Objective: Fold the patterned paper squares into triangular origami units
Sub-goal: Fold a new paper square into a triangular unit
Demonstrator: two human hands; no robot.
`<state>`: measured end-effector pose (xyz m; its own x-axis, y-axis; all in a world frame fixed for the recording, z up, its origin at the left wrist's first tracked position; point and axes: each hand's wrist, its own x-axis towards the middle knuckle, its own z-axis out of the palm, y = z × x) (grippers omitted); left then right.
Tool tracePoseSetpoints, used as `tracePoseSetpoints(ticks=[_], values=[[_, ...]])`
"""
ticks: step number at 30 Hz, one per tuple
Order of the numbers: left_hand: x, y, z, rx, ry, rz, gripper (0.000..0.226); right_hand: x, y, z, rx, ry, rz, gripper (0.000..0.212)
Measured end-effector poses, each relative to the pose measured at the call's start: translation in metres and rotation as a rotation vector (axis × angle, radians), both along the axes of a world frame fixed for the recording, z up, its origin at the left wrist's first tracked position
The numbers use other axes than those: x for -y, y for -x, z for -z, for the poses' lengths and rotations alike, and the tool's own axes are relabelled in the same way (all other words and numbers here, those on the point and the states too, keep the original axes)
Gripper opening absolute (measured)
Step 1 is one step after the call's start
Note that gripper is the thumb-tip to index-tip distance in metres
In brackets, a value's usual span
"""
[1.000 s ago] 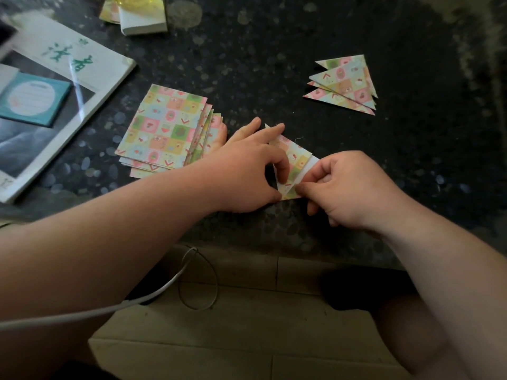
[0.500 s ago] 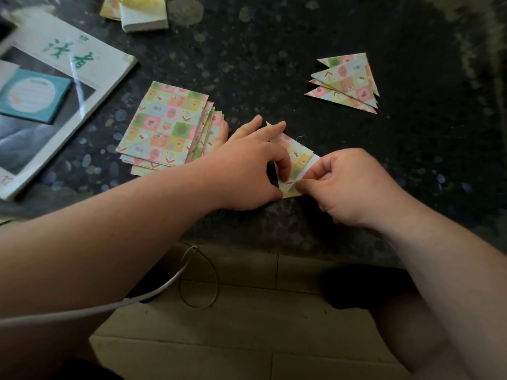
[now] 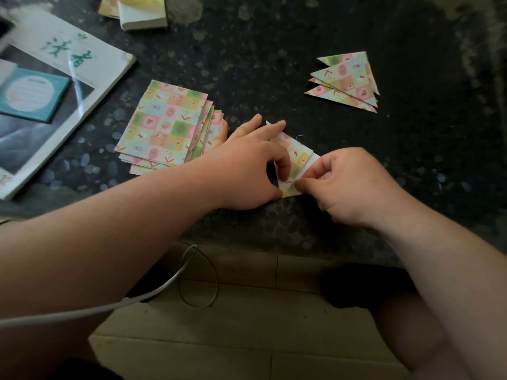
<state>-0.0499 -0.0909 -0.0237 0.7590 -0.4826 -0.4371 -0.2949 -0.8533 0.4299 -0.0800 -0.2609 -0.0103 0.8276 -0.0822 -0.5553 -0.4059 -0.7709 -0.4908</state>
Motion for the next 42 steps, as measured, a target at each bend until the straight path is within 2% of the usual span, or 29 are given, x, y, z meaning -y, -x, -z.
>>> tracePoseSetpoints(ticks=[13, 20, 28, 32, 42], values=[[0.001, 0.002, 0.001, -0.013, 0.002, -0.019, 0.007, 0.002, -0.001, 0.003, 0.004, -0.013, 0.029, 0.025], [0.005, 0.006, 0.005, 0.021, 0.014, -0.057, 0.021, 0.005, -0.003, 0.007, 0.010, -0.012, 0.013, 0.026], [0.006, 0.005, 0.003, 0.036, -0.022, -0.052, 0.019, 0.005, -0.002, 0.007, 0.000, -0.022, 0.014, 0.028], [0.007, 0.007, 0.006, 0.070, -0.037, -0.068, 0.026, 0.004, -0.002, 0.005, -0.013, -0.028, 0.023, 0.028], [0.010, 0.008, 0.007, 0.109, -0.056, -0.075, 0.036, 0.007, -0.004, 0.001, -0.036, -0.004, 0.017, 0.016]])
